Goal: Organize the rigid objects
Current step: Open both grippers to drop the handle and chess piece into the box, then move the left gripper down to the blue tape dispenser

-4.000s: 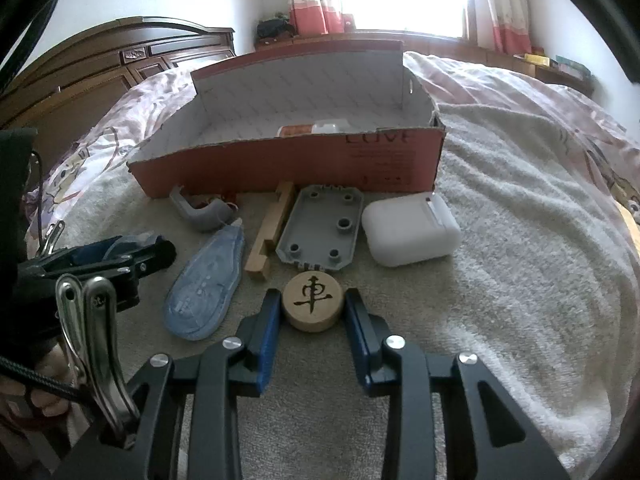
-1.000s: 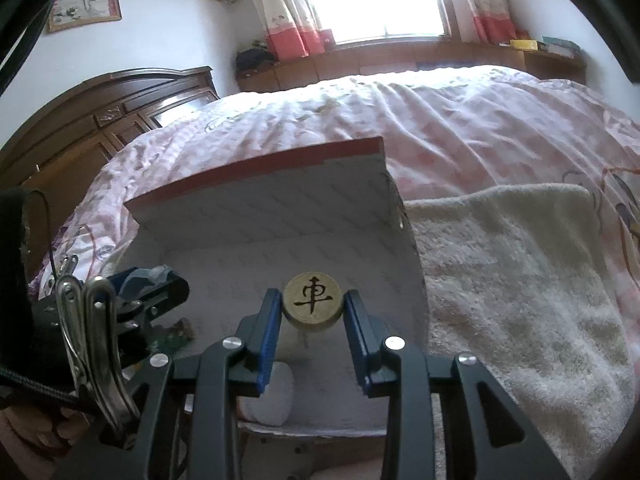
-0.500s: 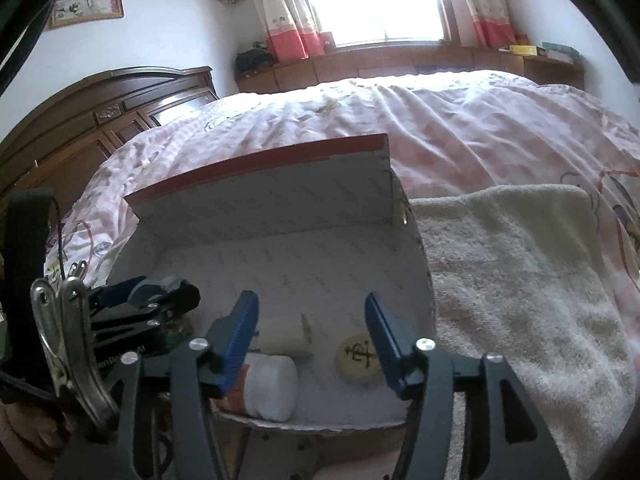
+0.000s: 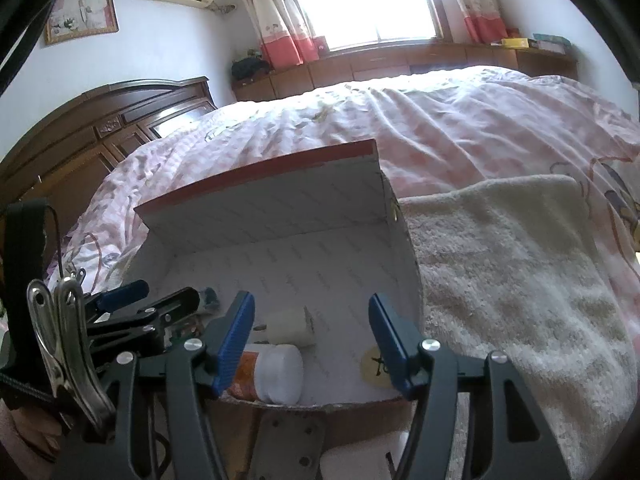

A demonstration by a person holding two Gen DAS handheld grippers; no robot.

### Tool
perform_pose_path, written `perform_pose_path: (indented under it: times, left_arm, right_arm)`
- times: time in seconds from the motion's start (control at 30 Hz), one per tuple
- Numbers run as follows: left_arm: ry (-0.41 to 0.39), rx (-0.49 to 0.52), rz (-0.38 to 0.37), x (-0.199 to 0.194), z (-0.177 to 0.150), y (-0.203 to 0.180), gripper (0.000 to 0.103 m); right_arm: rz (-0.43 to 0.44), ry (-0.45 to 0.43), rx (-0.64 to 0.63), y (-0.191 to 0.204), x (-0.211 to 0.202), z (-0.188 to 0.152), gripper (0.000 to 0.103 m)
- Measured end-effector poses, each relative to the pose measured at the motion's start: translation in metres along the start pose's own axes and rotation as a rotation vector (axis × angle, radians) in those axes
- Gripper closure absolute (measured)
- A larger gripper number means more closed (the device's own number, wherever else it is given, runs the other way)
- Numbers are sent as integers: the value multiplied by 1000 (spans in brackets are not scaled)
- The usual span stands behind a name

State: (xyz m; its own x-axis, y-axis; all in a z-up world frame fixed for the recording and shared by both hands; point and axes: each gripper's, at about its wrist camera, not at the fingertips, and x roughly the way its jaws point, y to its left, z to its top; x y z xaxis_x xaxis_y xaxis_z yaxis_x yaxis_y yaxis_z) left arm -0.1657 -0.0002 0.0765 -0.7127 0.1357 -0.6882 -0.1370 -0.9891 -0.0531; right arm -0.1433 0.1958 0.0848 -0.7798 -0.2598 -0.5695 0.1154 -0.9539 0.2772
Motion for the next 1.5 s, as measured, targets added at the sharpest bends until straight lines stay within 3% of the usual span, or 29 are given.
perform_pose_path:
  times: [0.77,1.5]
  left_arm:
    - [-12,-5,-7,-51,-31,-3,22]
    - [48,-2,-16,-68,-83,-9,22]
  right_arm:
    - [43,9,28,9,-45,-31,40]
    - [40,71,60,-4,-71,-77,40]
